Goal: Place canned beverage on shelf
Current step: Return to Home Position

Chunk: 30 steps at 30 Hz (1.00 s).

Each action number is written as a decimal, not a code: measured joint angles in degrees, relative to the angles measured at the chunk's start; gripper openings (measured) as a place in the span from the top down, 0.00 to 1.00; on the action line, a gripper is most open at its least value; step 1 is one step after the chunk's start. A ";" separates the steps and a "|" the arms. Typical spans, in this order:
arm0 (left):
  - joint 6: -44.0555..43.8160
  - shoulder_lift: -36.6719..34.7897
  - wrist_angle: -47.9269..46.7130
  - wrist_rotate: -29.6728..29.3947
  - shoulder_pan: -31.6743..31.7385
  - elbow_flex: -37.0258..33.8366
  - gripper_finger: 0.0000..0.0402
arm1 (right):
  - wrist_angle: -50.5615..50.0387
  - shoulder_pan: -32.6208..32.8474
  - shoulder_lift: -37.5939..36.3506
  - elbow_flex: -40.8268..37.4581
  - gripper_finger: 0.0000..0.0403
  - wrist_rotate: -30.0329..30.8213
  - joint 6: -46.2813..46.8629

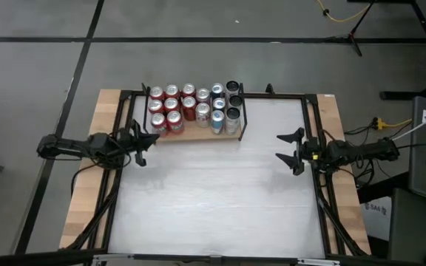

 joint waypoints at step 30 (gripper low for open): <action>2.79 0.61 -8.17 5.29 4.27 0.08 1.00 | -4.39 0.04 0.87 0.09 0.11 0.92 -3.88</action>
